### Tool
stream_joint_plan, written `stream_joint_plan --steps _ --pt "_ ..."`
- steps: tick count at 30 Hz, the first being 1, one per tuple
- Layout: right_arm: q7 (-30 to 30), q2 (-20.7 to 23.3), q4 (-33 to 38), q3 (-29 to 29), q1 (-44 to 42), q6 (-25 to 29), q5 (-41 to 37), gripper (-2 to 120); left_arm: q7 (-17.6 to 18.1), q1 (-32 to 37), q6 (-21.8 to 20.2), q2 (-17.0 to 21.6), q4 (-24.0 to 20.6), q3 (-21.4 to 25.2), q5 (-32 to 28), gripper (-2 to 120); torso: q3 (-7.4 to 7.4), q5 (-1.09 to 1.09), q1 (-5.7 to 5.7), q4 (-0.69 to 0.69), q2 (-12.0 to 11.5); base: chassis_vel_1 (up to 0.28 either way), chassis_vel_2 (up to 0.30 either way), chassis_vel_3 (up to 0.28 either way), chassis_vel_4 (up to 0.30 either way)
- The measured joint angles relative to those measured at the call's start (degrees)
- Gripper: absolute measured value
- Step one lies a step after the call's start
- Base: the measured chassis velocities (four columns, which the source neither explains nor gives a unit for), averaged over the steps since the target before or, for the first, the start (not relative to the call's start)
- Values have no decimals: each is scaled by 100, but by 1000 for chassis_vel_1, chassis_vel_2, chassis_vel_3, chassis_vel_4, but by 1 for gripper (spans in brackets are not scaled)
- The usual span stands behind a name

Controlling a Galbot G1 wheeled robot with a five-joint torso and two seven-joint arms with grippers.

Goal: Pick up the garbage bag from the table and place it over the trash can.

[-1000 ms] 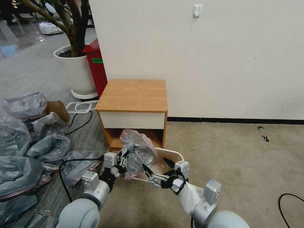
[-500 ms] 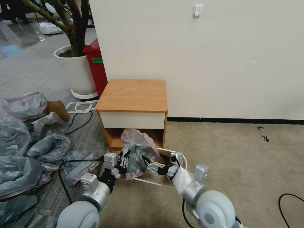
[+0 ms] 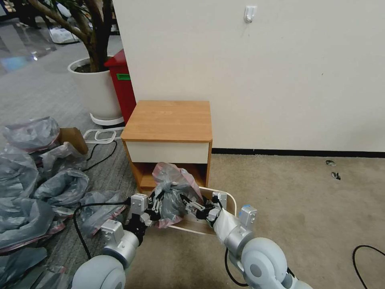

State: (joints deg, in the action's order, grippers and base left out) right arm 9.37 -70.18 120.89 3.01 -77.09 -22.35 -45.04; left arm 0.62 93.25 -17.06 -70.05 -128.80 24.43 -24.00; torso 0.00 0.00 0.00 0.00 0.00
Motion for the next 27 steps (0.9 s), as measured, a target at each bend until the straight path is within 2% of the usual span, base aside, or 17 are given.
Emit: stream_joint_plan --steps 4,5,8,10,13,27 --pt "-21 -5 0 -7 -22 29 87 31 10 -9 0 4 9 23 -45 10 0 0 0 0 0 0 0 0 0" --pt "-21 -5 0 -7 -22 29 87 31 10 -9 0 4 9 23 -45 10 0 0 0 0 0 0 0 0 0" --pt "-39 -8 2 -9 -41 51 124 16 21 -13 0 -1 10 36 -88 10 0 0 0 0 0 0 0 0 0" --pt "-41 -6 8 -9 -44 58 130 12 24 -23 -1 -2 10 43 -96 10 0 0 0 0 0 0 0 0 0" --pt "-54 6 52 -9 -66 81 154 0 38 -55 -8 3 20 67 -116 10 0 0 0 0 0 0 0 0 0" --pt "-198 416 746 136 -237 127 114 0 27 -64 -26 200 92 61 -49 10 0 0 0 0 0 0 0 0 0"
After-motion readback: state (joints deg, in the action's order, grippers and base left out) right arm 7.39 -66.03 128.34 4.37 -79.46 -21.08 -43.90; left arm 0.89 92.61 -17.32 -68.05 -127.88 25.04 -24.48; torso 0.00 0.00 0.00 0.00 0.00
